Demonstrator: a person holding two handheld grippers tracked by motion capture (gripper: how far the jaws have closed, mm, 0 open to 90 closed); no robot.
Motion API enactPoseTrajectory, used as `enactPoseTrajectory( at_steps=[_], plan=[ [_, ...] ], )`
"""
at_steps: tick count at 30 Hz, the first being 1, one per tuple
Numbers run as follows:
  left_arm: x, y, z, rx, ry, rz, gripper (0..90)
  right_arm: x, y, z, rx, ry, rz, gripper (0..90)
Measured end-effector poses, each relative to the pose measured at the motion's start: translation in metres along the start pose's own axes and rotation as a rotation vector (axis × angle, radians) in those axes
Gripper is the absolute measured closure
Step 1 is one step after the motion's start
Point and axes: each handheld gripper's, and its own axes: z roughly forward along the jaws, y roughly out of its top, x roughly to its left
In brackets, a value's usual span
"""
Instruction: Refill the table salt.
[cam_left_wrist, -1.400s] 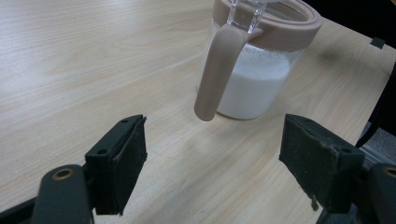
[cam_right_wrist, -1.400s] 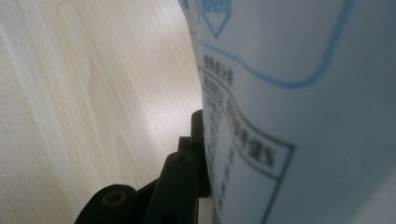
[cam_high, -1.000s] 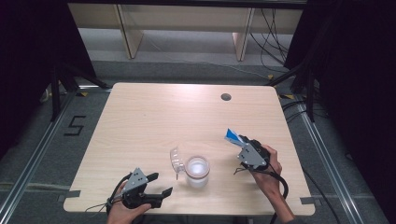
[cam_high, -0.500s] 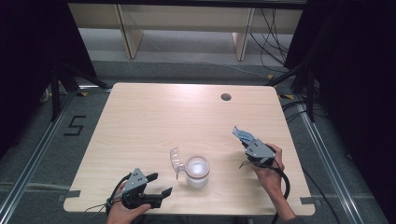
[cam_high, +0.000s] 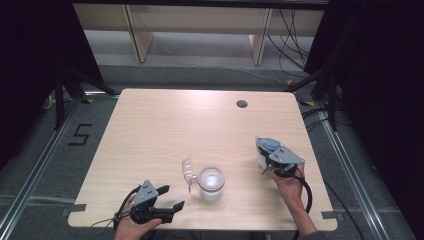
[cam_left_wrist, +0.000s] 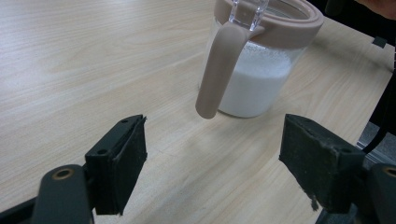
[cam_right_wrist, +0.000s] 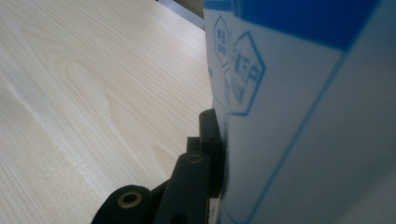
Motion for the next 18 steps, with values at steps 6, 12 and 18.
enactPoseTrajectory(
  at_steps=[6,12,18],
  plan=[
    [0.0,-0.0001,-0.0001,0.0,0.0,0.0,22.3,-0.0028,-0.002,0.0,-0.029,0.011,0.065,89.9],
    [0.0,-0.0001,-0.0002,0.001,0.0,0.001,22.3,-0.0028,-0.0036,0.0012,-0.075,0.029,0.126,89.8],
    [-0.0003,-0.0001,-0.0004,-0.003,0.002,-0.001,22.3,-0.0051,-0.0073,0.0006,-0.046,0.04,0.147,85.0]
  ],
)
